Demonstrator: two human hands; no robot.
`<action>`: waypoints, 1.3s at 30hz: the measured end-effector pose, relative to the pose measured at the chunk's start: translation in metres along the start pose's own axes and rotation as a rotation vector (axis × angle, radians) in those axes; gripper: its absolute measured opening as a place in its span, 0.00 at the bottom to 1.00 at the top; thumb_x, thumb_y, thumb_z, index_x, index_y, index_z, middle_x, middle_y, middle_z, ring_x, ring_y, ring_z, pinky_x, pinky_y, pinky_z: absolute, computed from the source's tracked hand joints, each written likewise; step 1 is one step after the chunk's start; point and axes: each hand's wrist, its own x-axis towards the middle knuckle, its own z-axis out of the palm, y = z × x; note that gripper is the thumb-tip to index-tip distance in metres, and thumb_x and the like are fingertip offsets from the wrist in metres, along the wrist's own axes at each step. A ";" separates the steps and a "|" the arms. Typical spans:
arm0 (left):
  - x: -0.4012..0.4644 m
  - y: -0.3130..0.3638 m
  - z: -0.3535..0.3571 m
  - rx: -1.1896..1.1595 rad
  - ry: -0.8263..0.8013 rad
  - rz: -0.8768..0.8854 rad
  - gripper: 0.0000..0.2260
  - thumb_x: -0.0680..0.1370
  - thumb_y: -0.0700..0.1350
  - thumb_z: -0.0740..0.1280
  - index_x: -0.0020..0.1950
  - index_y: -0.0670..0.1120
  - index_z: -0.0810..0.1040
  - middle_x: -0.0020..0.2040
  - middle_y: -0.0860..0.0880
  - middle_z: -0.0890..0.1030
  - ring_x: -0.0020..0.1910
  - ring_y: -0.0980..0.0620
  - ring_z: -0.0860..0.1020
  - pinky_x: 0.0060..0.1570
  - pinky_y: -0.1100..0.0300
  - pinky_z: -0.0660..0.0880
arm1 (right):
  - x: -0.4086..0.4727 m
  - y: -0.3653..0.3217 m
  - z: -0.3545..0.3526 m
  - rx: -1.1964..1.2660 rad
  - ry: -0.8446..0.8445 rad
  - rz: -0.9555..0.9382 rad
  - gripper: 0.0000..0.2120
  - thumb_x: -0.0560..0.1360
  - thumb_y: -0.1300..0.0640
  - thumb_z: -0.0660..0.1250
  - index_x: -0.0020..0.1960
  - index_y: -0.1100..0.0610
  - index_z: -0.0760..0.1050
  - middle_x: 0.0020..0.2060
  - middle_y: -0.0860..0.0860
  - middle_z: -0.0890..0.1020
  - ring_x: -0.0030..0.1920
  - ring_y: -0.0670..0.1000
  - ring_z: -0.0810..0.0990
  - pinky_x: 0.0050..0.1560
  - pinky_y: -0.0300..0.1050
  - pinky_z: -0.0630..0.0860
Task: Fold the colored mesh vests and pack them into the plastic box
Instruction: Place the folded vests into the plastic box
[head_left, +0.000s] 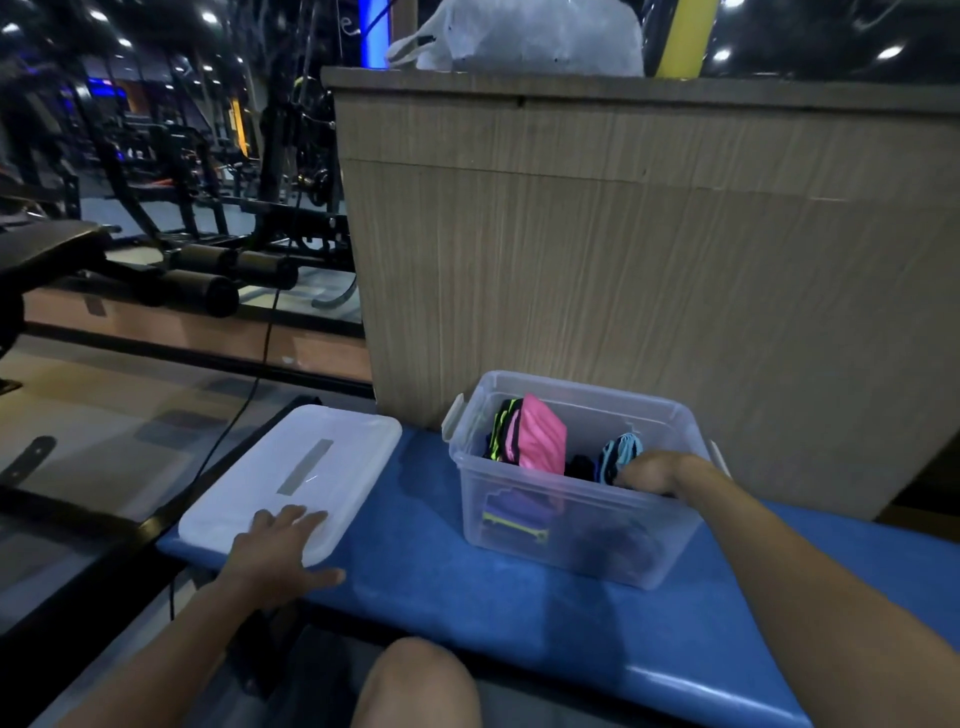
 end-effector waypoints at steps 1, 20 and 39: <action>0.000 0.000 0.000 0.017 -0.003 0.003 0.46 0.71 0.75 0.66 0.82 0.57 0.53 0.81 0.53 0.56 0.76 0.46 0.59 0.71 0.50 0.64 | 0.003 -0.002 0.001 0.007 -0.047 -0.004 0.15 0.81 0.47 0.65 0.61 0.55 0.79 0.64 0.51 0.79 0.62 0.53 0.77 0.68 0.48 0.72; 0.026 0.200 -0.114 -0.367 0.497 0.827 0.12 0.80 0.56 0.62 0.54 0.54 0.83 0.54 0.54 0.81 0.56 0.51 0.77 0.59 0.51 0.72 | 0.039 -0.010 0.002 0.195 -0.055 -0.209 0.23 0.77 0.69 0.60 0.59 0.45 0.82 0.48 0.49 0.82 0.42 0.51 0.79 0.35 0.40 0.77; 0.088 0.195 -0.116 -0.387 0.113 0.744 0.23 0.77 0.67 0.64 0.67 0.57 0.79 0.72 0.55 0.75 0.77 0.53 0.63 0.79 0.45 0.50 | 0.063 -0.030 0.003 -0.357 -0.059 -0.462 0.26 0.75 0.47 0.72 0.73 0.45 0.74 0.74 0.46 0.70 0.74 0.52 0.70 0.73 0.43 0.65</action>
